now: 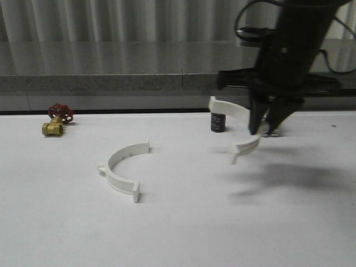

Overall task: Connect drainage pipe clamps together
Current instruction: 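Grasp the second clamp half with the right gripper and carry it over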

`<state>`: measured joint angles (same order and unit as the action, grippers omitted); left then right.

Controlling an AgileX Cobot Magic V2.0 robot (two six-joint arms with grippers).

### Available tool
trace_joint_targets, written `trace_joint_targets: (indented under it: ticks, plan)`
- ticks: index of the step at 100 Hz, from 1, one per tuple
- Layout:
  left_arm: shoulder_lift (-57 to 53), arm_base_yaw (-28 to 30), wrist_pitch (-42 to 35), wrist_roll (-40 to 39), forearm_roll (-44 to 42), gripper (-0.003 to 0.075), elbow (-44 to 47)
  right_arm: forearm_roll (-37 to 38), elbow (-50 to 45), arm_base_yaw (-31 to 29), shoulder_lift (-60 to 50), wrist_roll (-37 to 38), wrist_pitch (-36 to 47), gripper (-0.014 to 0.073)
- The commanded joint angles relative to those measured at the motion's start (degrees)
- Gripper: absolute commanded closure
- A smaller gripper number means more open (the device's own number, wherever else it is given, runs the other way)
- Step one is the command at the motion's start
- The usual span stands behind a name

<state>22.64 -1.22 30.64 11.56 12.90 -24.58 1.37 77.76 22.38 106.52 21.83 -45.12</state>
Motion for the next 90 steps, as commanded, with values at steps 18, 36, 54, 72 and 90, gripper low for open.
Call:
trace_joint_targets:
  ticks: [18,36,54,72,90]
  plan:
    - [0.30,0.09,-4.44,0.01,1.10,0.0741,-1.56,9.09,11.25,9.07,5.55,17.64,-3.36,0.0596]
    - [0.30,0.09,-4.44,0.01,1.10,0.0741,-1.56,8.72,16.72,10.95,10.20,18.26,-5.71,0.0596]
    - [0.30,0.09,-4.44,0.01,1.10,0.0741,-1.56,8.17,19.72,12.75,13.02,18.62,-5.88,0.0596]
    - [0.30,0.09,-4.44,0.01,1.10,0.0741,-1.56,7.97,20.06,13.76,13.55,20.04,-5.02,0.0596]
    - [0.30,0.09,-4.44,0.01,1.10,0.0741,-1.56,7.57,20.06,13.84,13.93,20.54,-4.95,0.0596]
